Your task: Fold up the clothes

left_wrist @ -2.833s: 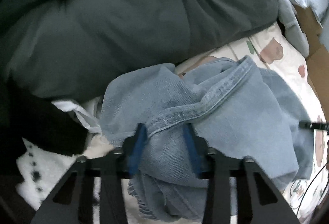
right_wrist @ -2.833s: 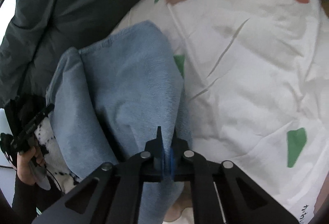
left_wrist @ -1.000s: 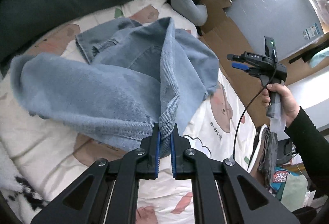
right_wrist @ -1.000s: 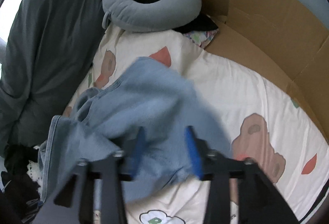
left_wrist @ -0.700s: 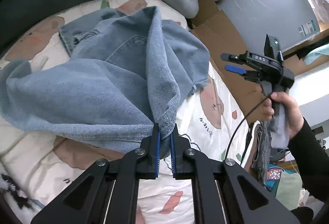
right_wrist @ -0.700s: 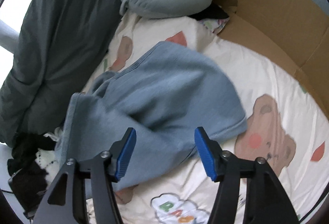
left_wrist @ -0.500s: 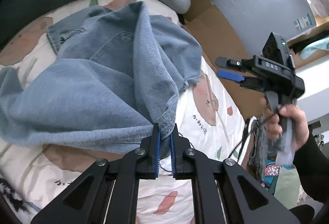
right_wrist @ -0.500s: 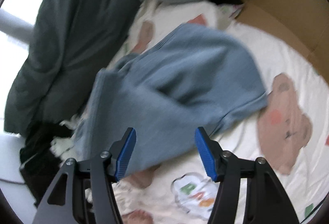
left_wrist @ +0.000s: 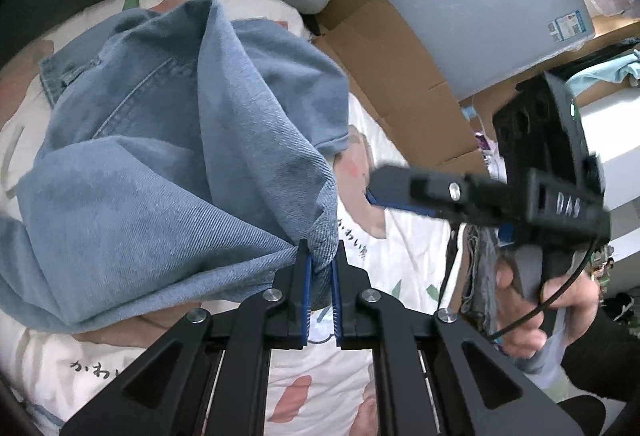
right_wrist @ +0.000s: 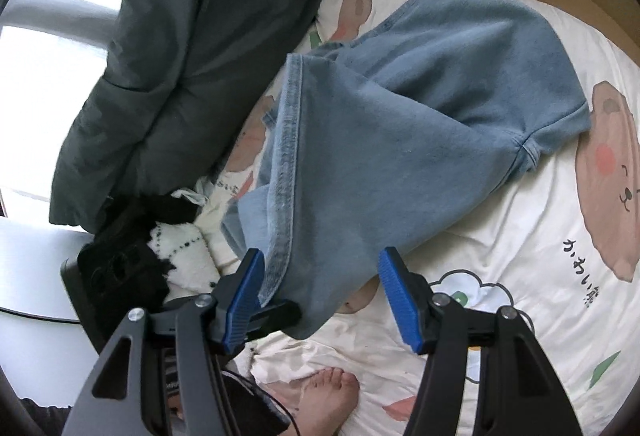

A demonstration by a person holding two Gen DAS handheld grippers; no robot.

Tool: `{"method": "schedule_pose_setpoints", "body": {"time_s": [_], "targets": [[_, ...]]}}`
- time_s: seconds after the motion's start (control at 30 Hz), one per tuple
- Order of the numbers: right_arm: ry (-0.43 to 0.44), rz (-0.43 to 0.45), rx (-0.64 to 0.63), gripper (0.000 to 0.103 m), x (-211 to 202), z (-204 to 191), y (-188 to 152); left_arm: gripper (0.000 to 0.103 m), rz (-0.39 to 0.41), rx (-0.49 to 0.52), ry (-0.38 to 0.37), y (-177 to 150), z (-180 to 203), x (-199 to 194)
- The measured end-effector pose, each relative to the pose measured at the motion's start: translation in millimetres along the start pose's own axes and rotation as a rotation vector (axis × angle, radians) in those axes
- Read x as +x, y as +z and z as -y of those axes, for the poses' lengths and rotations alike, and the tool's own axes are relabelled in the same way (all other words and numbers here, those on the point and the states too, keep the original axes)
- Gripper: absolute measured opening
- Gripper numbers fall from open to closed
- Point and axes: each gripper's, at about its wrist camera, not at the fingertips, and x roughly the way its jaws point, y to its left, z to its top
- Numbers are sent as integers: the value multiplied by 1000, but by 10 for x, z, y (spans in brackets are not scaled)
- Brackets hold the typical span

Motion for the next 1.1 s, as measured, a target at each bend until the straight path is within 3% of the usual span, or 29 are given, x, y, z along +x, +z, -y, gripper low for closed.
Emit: {"method": "schedule_pose_setpoints", "body": {"time_s": [0.27,0.53,0.7,0.87,1.1], "targets": [[-28,26,-18,58,-146,174,-349,7,-14,82,-56,323,300,-84],[34,17,-32,58,68,234,-612,7,-81,132,-96,613,616,37],[124,70,-35,58,218,92,-629,7,-101,148,-108,744,812,82],[183,132,39,58,290,111,-627,7,-94,131,-129,816,961,121],[190,244,82,58,363,242,-689,7,-69,101,-161,856,1120,186]]}}
